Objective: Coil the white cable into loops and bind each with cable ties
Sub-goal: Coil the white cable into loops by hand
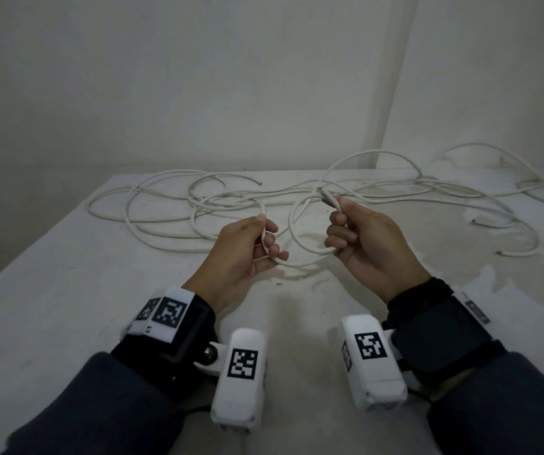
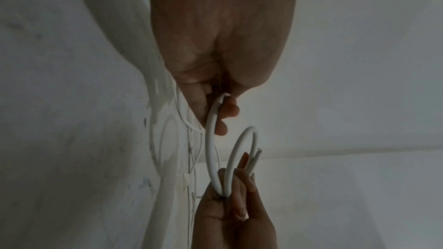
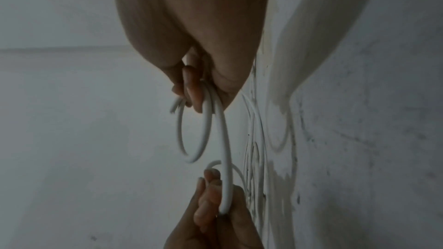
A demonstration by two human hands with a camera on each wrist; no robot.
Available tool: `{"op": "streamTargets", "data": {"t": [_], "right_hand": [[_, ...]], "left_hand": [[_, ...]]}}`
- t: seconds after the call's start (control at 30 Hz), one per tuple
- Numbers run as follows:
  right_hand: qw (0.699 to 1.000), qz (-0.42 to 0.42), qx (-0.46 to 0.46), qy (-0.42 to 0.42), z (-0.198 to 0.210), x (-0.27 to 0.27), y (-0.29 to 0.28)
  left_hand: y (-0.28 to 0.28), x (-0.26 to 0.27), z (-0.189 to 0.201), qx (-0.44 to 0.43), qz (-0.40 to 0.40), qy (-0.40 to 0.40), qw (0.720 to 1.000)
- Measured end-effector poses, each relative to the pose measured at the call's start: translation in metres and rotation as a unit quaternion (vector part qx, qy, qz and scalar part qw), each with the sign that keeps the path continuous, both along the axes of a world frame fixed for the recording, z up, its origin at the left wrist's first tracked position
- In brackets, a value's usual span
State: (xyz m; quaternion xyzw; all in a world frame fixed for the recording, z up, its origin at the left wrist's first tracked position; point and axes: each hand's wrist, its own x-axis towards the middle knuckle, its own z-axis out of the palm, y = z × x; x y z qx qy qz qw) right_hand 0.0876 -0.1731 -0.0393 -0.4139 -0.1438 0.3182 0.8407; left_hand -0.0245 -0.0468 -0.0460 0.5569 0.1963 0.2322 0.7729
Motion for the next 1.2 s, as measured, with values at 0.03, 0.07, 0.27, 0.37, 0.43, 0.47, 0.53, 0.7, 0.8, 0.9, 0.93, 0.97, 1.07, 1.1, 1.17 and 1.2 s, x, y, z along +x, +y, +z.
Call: {"op": "streamTargets", "data": {"t": [0.03, 0.07, 0.27, 0.37, 0.43, 0.47, 0.53, 0.7, 0.8, 0.9, 0.93, 0.97, 1.07, 1.1, 1.17, 1.2], "right_hand": [[1.0, -0.01, 0.015, 0.022, 0.0, 0.002, 0.0], [0.999, -0.02, 0.029, 0.04, 0.0, 0.003, -0.001], [0.998, 0.024, -0.04, -0.046, -0.001, -0.003, 0.002], [0.984, 0.035, -0.099, -0.142, -0.003, -0.007, 0.002], [0.978, 0.036, -0.114, -0.172, -0.003, -0.006, 0.001], [0.976, 0.036, -0.116, -0.181, -0.003, -0.005, 0.0], [0.974, 0.033, -0.113, -0.191, -0.003, -0.004, -0.001], [0.971, 0.03, -0.11, -0.212, -0.001, -0.005, -0.002], [0.959, 0.048, -0.125, -0.25, -0.001, -0.007, -0.002], [0.947, 0.075, -0.136, -0.282, 0.001, -0.01, -0.003], [0.945, 0.079, -0.135, -0.289, 0.002, -0.011, -0.003], [0.943, 0.076, -0.132, -0.296, 0.002, -0.012, -0.002], [0.945, 0.044, -0.12, -0.302, 0.006, -0.015, -0.002], [0.946, 0.034, -0.118, -0.301, 0.006, -0.016, -0.003], [0.942, 0.033, -0.121, -0.312, 0.006, -0.016, -0.004], [0.936, 0.037, -0.125, -0.327, 0.007, -0.017, -0.004]], "left_hand": [[-0.001, 0.001, 0.0, 0.01, -0.001, 0.003, 1.0], [-0.002, 0.001, 0.0, 0.021, -0.005, 0.006, 1.0], [-0.001, -0.001, -0.001, 0.127, 0.015, 0.012, 0.992], [0.003, -0.004, -0.001, 0.192, 0.038, -0.002, 0.981], [0.004, -0.005, -0.001, 0.248, 0.043, 0.003, 0.968], [0.005, -0.004, -0.001, 0.268, 0.045, 0.006, 0.962], [0.005, -0.003, -0.001, 0.304, 0.059, 0.007, 0.951], [0.005, -0.005, 0.002, 0.271, 0.049, 0.005, 0.961], [0.001, -0.011, 0.006, 0.184, -0.023, -0.013, 0.983], [-0.004, -0.01, 0.007, 0.195, -0.064, -0.021, 0.979], [-0.005, -0.009, 0.007, 0.177, -0.074, -0.028, 0.981], [-0.006, -0.008, 0.007, 0.142, -0.083, -0.036, 0.986], [-0.01, -0.007, 0.013, 0.015, -0.123, -0.051, 0.991], [-0.011, -0.006, 0.014, 0.001, -0.139, -0.049, 0.989], [-0.012, -0.006, 0.014, 0.058, -0.14, -0.026, 0.988], [-0.013, -0.006, 0.014, 0.104, -0.13, -0.013, 0.986]]}}
